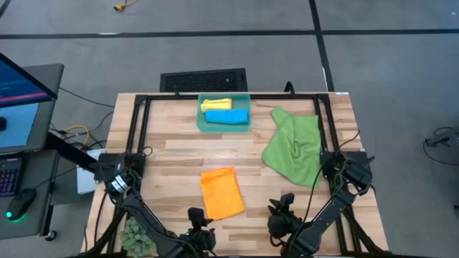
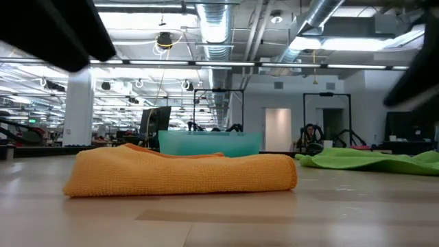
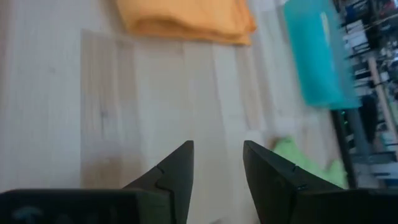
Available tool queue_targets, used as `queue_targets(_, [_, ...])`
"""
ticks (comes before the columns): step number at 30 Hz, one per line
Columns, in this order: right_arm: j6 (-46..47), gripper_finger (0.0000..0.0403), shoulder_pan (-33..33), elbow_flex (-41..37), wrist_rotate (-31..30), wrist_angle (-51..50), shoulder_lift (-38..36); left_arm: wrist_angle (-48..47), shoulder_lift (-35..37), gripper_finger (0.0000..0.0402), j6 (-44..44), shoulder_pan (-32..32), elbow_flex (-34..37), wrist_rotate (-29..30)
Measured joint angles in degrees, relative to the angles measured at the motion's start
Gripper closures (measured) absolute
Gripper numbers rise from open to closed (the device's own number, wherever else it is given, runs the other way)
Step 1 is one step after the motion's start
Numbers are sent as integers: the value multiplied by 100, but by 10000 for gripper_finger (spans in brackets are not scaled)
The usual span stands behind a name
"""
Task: Roll microfiber towels into tight, uniform cylinder then place into a basket
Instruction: Roll the orange microfiber towel
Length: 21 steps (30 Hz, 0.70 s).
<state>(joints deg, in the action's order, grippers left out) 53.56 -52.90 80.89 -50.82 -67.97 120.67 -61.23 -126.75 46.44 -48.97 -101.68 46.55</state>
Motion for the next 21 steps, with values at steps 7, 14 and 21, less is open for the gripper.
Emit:
queue_targets(7, [-458,257,45,-340,-31,1304,8,1042,-84,235,-645,201,496,-431])
queue_targets(14, [-1930,274,346,-340,40,2600,8,894,-81,235,10,194,914,-655])
queue_targets(21, [-3235,280,796,-340,828,3764,8,991,-77,235,40,256,1168,-705])
